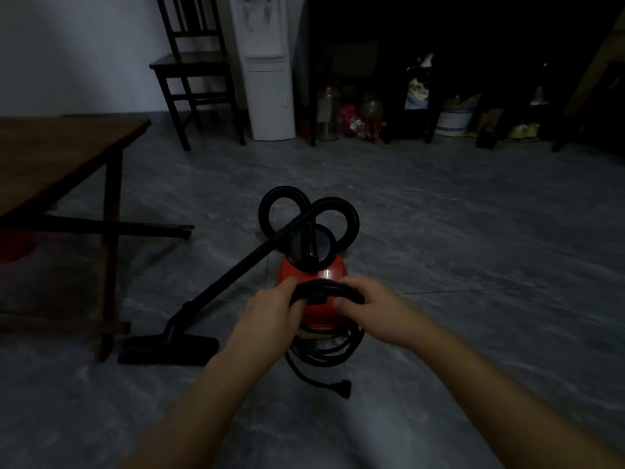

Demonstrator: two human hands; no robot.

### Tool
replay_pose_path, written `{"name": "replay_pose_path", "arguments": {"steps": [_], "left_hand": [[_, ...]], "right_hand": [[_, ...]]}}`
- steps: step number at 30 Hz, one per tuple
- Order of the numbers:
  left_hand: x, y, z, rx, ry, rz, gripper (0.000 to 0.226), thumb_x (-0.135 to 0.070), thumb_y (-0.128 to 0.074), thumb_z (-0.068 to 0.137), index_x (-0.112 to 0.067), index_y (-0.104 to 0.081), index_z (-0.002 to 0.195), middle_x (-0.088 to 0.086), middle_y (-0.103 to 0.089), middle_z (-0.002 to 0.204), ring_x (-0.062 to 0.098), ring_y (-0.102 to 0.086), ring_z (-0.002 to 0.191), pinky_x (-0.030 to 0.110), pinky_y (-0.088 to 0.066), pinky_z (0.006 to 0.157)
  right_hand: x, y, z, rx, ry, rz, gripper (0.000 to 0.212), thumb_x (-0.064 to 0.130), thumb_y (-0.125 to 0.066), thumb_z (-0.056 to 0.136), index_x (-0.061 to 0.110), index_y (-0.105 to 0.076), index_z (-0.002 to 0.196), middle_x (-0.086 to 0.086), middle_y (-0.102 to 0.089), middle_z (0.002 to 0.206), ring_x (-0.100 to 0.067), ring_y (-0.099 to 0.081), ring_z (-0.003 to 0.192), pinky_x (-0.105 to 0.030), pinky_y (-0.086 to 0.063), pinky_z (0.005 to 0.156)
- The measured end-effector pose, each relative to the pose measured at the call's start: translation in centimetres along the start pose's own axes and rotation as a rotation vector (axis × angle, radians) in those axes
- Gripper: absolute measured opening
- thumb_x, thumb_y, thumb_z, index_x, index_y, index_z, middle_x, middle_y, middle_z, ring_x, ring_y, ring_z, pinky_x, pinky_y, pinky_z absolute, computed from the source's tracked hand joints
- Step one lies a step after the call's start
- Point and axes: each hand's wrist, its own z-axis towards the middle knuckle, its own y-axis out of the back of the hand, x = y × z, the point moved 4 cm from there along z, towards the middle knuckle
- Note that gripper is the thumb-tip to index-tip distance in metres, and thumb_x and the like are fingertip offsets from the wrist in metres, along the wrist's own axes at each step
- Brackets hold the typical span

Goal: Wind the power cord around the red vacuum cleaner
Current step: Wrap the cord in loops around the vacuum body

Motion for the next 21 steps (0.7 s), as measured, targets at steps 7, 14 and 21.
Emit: {"name": "replay_pose_path", "arguments": {"steps": [7, 14, 21], "left_hand": [[-0.3, -0.4, -0.3, 0.009, 0.049, 0.022, 0.021, -0.042, -0.052, 0.094, -0.023, -0.058, 0.091, -0.004, -0.067, 0.079, 0.014, -0.065, 0.073, 0.039, -0.056, 0.068], [-0.2, -1.1, -0.4, 0.221, -0.009, -0.015, 0.003, -0.035, -0.059, 0.093, -0.035, -0.058, 0.096, -0.011, -0.062, 0.076, 0.006, -0.062, 0.073, 0.021, -0.043, 0.060], [0.6, -1.0, 0.0, 0.092, 0.207, -0.193, 0.011, -0.023, -0.048, 0.101, -0.016, -0.056, 0.098, 0.003, -0.064, 0.087, 0.007, -0.065, 0.069, 0.015, -0.049, 0.050]], "right_hand": [[-0.4, 0.2, -0.2, -0.039, -0.032, -0.032, 0.015, 0.018, -0.051, 0.102, 0.021, -0.065, 0.107, 0.009, -0.065, 0.092, 0.001, -0.061, 0.081, -0.009, -0.048, 0.070], [-1.2, -0.7, -0.2, 0.108, -0.060, -0.068, 0.017, 0.016, -0.052, 0.101, 0.008, -0.066, 0.107, -0.003, -0.063, 0.083, -0.011, -0.060, 0.074, -0.034, -0.051, 0.072], [-1.6, 0.0, 0.1, -0.037, -0.083, 0.115, 0.021, 0.021, -0.064, 0.096, 0.009, -0.067, 0.112, -0.011, -0.073, 0.105, -0.022, -0.071, 0.096, -0.031, -0.058, 0.084]]}}
